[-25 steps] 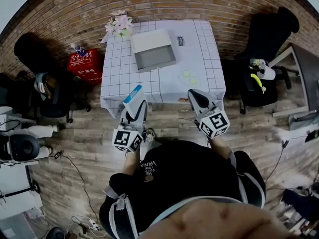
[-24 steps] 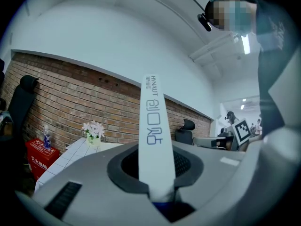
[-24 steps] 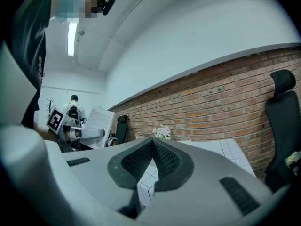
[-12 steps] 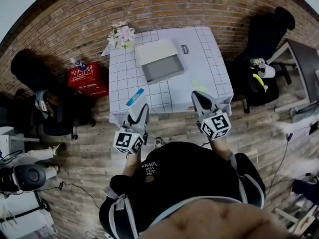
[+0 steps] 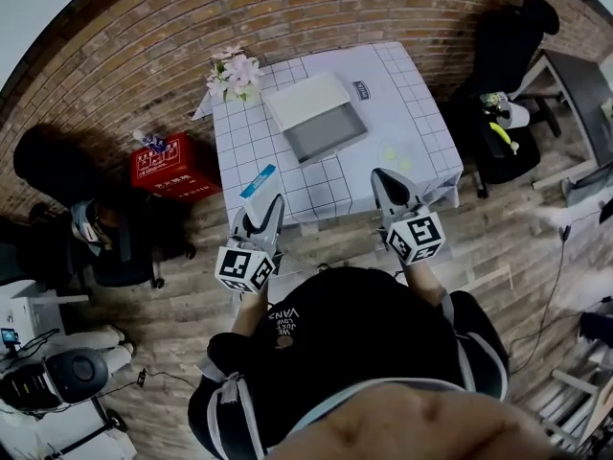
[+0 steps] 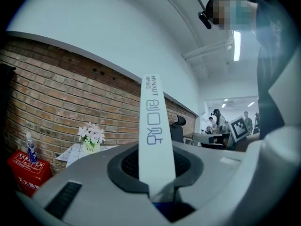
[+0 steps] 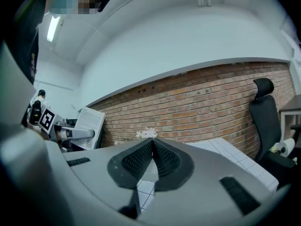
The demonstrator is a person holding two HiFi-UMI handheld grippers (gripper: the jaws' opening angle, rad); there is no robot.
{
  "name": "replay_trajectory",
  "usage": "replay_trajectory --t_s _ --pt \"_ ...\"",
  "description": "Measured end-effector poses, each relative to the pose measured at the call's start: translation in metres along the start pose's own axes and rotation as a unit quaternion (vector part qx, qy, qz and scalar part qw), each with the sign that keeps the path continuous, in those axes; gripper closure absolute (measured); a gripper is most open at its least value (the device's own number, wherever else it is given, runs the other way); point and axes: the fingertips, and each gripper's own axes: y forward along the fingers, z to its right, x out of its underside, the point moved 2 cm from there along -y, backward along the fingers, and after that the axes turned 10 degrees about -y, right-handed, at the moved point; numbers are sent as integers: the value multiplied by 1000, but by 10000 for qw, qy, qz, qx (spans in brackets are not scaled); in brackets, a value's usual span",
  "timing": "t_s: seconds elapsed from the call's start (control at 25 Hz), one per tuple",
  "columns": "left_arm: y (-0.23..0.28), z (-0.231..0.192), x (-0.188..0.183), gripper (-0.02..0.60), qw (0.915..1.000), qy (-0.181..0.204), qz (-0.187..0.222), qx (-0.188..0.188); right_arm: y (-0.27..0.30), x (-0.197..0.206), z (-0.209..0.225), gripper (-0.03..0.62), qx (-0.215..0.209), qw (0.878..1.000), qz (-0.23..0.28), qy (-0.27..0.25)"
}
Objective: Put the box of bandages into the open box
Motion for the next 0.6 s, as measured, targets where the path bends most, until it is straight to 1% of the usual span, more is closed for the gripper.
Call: replay_trajectory --t_s 0.16,0.32,0.6 --pt "-5 -14 3 497 9998 14 -122 145 7 6 -12 597 123 9999 -68 53" --pt "-8 -31 7 497 9997 -92 -167 169 14 13 -22 597 157 9997 -166 82" --pt "-1 -44 8 497 9996 -152 -188 146 35 16 -17 597 161 9995 -242 92"
